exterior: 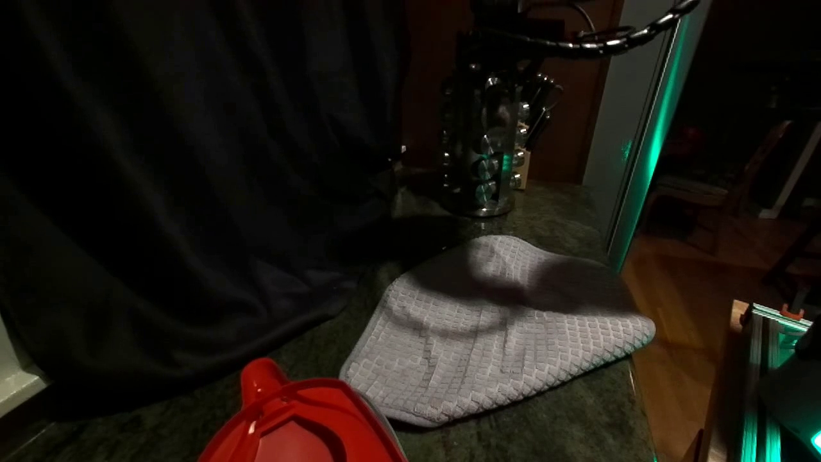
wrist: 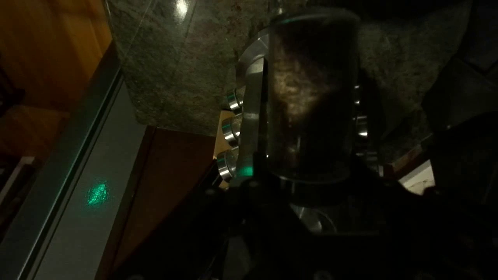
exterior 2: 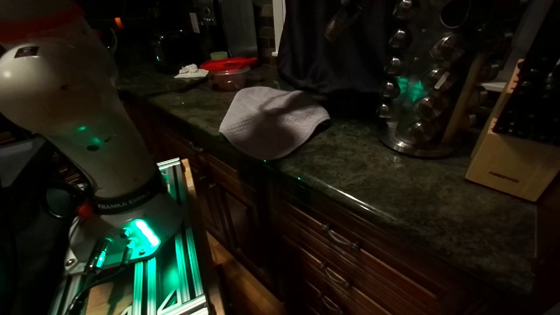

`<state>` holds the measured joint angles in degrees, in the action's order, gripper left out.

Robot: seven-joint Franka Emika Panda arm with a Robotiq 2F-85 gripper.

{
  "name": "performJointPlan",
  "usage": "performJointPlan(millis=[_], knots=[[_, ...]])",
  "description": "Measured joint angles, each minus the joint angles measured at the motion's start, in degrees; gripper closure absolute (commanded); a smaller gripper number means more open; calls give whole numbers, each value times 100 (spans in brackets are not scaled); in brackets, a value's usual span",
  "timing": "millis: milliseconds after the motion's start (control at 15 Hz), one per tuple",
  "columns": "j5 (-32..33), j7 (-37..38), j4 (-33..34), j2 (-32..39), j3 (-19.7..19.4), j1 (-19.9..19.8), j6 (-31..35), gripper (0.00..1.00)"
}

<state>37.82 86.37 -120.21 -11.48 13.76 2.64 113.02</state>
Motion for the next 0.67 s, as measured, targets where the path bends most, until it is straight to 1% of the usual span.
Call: performJointPlan(millis=[267, 467, 667], knots=[[442, 225, -644, 42, 174, 290, 162, 75], [950, 656, -1111, 61, 230, 431, 573, 75], [1451, 1079, -1432, 128, 219, 446, 1103, 75]])
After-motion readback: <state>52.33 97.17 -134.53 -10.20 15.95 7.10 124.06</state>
